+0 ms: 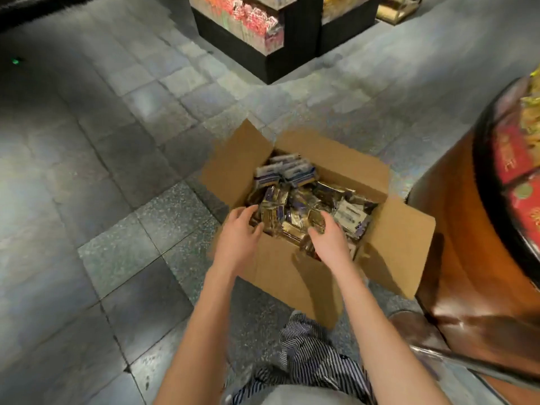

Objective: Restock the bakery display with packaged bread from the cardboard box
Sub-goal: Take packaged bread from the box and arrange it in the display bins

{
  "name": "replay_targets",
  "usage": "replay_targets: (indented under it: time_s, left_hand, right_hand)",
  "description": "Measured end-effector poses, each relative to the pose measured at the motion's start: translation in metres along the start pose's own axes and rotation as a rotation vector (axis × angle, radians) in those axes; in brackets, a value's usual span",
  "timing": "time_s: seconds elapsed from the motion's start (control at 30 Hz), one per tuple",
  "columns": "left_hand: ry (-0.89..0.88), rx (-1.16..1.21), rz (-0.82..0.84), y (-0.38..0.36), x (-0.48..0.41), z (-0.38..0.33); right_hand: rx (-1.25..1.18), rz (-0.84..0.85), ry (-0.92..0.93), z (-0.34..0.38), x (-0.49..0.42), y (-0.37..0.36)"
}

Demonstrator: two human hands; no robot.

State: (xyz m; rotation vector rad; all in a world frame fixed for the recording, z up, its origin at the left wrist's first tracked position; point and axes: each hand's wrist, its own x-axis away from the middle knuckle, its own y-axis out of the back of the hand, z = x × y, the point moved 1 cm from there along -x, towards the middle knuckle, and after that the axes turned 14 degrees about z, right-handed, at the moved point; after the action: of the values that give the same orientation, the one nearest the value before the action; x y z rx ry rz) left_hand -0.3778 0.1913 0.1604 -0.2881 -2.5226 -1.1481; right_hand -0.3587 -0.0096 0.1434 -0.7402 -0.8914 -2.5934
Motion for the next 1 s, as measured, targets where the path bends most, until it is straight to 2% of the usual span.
replay_targets:
  time_s: [0.4, 0.57, 0.73, 0.87, 1.0]
  left_hand:
    - [0.002, -0.029, 0.202, 0.04, -0.183, 0.009]
    - [0.023, -0.006, 0.327, 0.034, -0.261, 0.029]
    - [0.062, 0.118, 0.357, 0.026, -0.328, 0.048]
    - [0.059, 0.041, 0.361, 0.012, -0.368, 0.068]
    - [0.062, 0.057, 0.405, -0.003, -0.393, 0.087]
  right_hand:
    - [-0.045, 0.03, -0.186, 0.031, -0.162, 0.015]
    - [-0.121, -0.025, -0.296, 0.039, -0.236, 0.019]
    - [-0.231, -0.117, -0.35, 0.039, -0.303, 0.021]
    - [-0.315, -0.195, -0.376, 0.031, -0.351, 0.013]
    - [-0.374, -0.193, -0.372, 0.023, -0.386, 0.0]
